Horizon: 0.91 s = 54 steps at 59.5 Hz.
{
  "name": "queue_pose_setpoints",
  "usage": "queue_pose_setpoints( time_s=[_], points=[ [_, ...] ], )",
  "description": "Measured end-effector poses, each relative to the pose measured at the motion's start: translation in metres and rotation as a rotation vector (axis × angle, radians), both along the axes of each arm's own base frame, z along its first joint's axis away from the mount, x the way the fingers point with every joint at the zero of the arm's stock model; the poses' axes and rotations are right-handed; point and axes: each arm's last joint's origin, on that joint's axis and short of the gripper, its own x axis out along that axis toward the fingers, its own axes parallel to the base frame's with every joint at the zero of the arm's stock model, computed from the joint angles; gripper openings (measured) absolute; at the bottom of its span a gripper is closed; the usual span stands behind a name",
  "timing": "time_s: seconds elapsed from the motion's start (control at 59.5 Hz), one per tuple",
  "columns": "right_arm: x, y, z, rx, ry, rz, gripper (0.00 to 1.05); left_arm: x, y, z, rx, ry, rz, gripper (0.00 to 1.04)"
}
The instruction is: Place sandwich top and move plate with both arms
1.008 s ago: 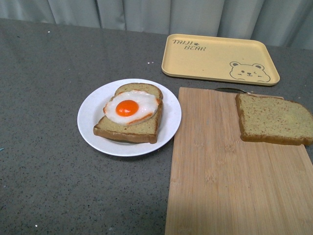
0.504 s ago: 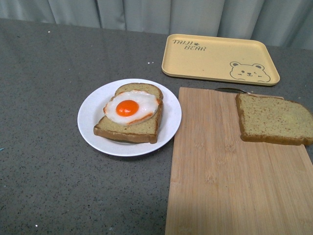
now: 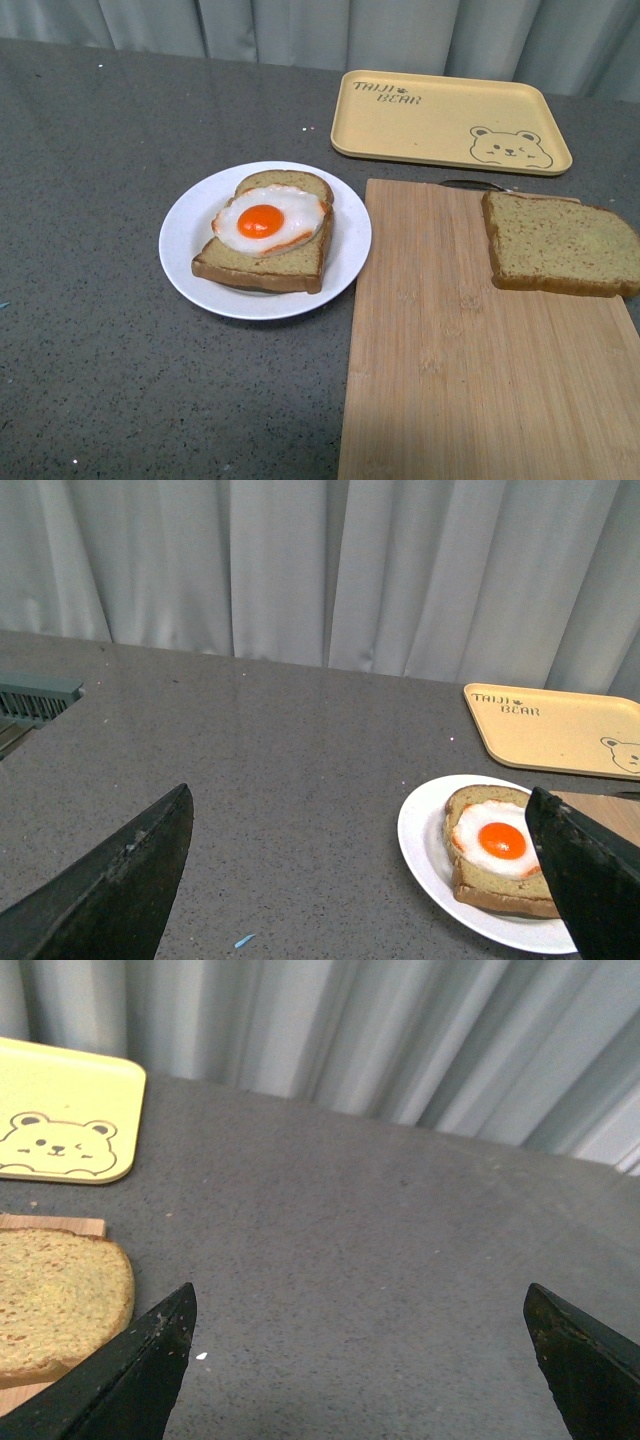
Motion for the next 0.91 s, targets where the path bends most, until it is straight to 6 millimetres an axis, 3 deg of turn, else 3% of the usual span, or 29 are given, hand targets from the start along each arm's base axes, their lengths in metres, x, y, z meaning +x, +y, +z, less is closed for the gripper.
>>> queue_pose_setpoints(
  time_s=[0.134,0.353,0.588,0.824,0.908],
  points=[
    [0.044,-0.020,-0.017,0.198,0.164,0.071,0.95,0.000,0.000,0.000,0.000,0.000,0.000,0.98],
    [0.097,-0.030,-0.044,0.478,0.353,0.181,0.95,0.000,0.000,0.000,0.000,0.000,0.000,0.98],
    [0.137,-0.021,-0.073,0.669,0.512,0.250,0.95,0.000,0.000,0.000,0.000,0.000,0.000,0.98],
    [0.158,-0.003,-0.101,0.781,0.580,0.273,0.95,0.000,0.000,0.000,0.000,0.000,0.000,0.98],
    [0.162,0.002,-0.106,0.792,0.594,0.272,0.86,0.000,0.000,0.000,0.000,0.000,0.000,0.98]
  ],
)
